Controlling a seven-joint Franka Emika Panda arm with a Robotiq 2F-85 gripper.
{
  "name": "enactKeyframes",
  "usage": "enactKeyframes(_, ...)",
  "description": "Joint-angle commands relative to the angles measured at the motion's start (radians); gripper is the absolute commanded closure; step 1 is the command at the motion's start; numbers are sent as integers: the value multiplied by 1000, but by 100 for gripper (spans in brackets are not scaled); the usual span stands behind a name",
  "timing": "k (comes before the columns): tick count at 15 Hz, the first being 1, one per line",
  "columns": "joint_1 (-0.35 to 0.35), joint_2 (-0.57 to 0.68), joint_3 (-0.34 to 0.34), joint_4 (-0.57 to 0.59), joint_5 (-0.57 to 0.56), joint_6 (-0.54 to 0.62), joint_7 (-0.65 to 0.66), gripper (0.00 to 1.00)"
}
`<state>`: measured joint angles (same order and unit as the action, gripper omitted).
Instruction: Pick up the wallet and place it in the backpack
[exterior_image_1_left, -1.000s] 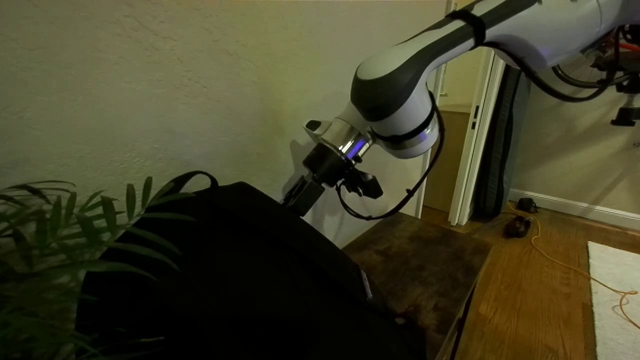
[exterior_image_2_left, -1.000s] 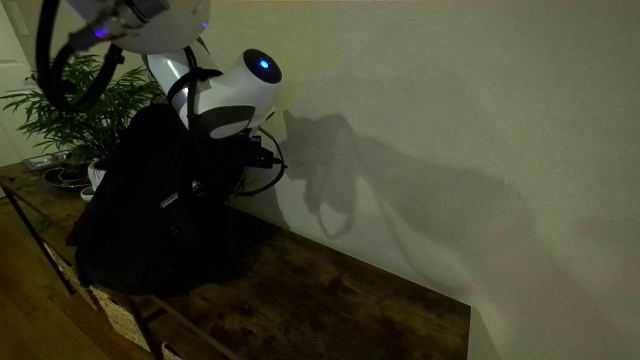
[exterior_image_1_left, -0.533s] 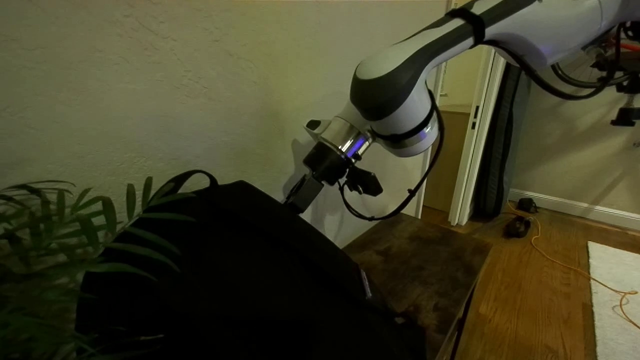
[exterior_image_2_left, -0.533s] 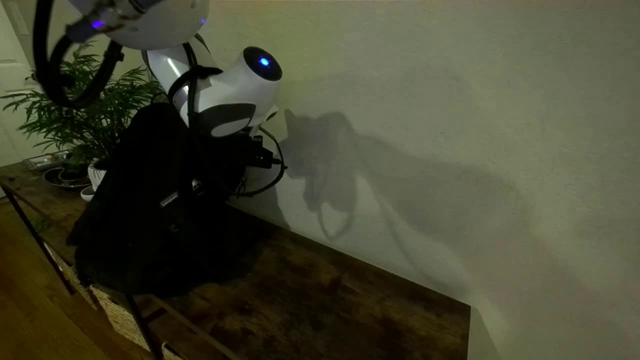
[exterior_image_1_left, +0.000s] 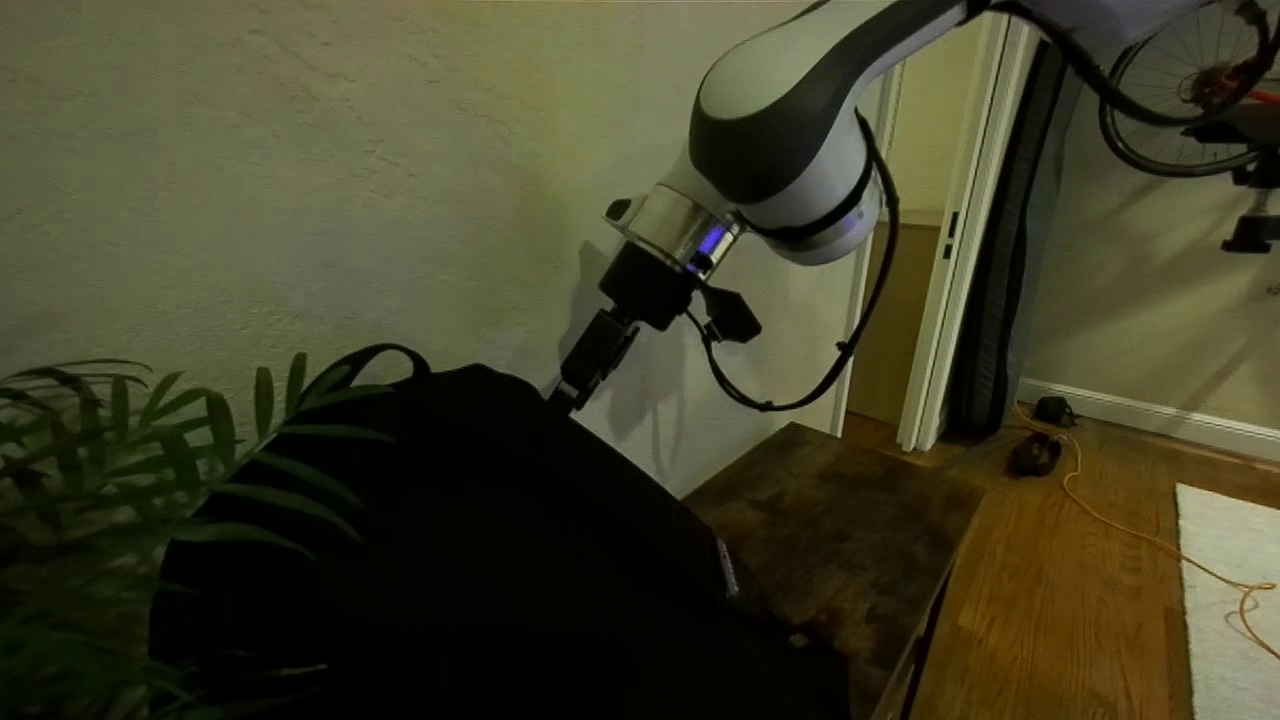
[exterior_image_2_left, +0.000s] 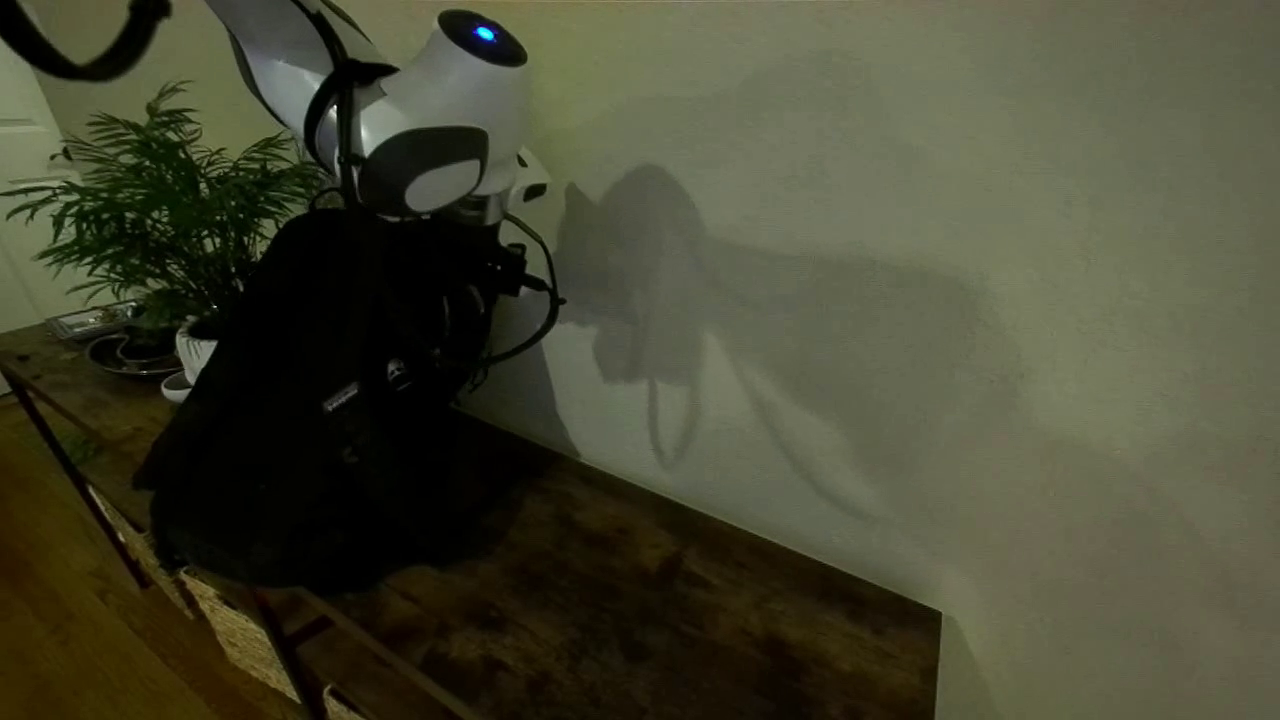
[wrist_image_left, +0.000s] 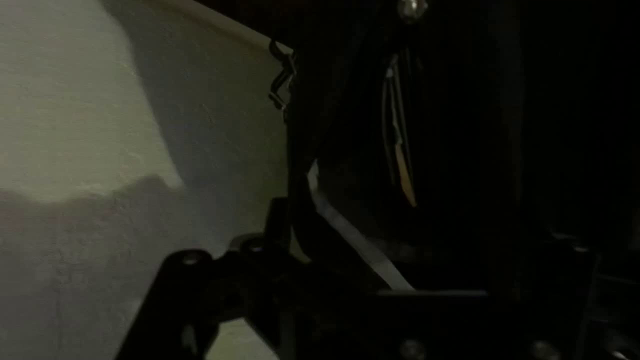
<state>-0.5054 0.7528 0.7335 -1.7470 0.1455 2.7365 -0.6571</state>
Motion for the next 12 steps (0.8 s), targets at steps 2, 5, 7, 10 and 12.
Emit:
enactKeyframes(2, 71, -214, -96, -88, 82, -72, 163, 0)
enactKeyframes(5, 164, -316, -218, -106, 83, -130, 303, 0)
enactKeyframes(7, 251, -370, -326, -118, 63, -174, 387, 0)
enactKeyframes(10, 384, -423, -488, -142, -12, -222, 524, 0)
enactKeyframes(12, 461, -452, -575, -159, -85, -268, 626, 0)
